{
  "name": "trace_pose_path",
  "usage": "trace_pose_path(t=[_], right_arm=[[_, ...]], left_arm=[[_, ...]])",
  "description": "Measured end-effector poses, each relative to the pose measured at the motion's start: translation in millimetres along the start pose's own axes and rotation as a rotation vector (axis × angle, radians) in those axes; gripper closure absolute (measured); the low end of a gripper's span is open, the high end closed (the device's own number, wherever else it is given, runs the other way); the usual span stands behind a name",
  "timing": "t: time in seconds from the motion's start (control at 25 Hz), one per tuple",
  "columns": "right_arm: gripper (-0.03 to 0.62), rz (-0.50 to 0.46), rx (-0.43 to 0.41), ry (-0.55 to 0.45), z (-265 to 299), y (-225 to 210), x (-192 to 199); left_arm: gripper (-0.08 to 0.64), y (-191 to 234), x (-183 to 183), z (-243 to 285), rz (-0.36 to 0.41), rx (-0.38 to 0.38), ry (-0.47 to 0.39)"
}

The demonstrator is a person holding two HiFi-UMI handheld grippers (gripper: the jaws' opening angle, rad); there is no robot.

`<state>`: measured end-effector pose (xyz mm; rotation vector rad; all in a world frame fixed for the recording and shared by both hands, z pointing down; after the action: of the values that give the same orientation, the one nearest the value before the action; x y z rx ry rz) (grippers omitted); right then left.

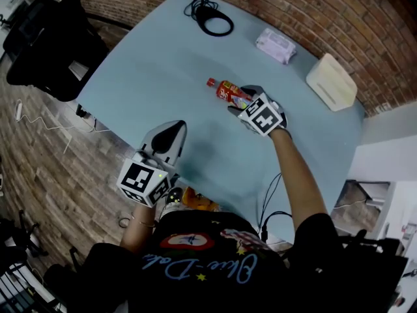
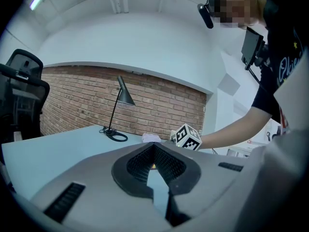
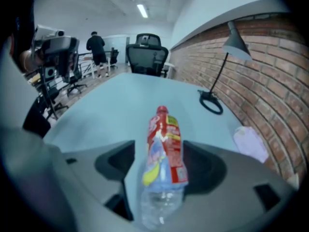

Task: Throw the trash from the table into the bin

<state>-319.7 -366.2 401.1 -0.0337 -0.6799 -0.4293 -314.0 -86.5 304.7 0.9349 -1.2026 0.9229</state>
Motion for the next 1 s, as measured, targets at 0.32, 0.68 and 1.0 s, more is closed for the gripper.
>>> trace_pose_path(t=[0.32,0.68,1.0], right_arm=[[0.302,-0.083,0.003,0.128,21.5,-11.1,3.7],[0.302,-0.053,0.041,0.116,30.1,-15.2,1.2],[0.307,-0.019,0.128,0.108,20.8,-5.2,5.9]], left_arm=[[0.552,3.4,1.1,-11.0,-0.002,-0.043,-0.003],[0.552,10.1,4.9,-26.7,-0.016,-0.1,-0.002],[0.552,13.1,2.1,-29.2,-0.015,-0.088,-0.011]])
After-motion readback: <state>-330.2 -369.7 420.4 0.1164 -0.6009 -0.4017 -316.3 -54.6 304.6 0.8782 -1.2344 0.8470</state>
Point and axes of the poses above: the fingertips, and each gripper's own axes: z forward along the fingers, y to its left, x out of its underside, the point moved 9 cm from there along -z, backward along the fingers, and after that the axes turned 7 degrees about z, right-handed, at the moved point
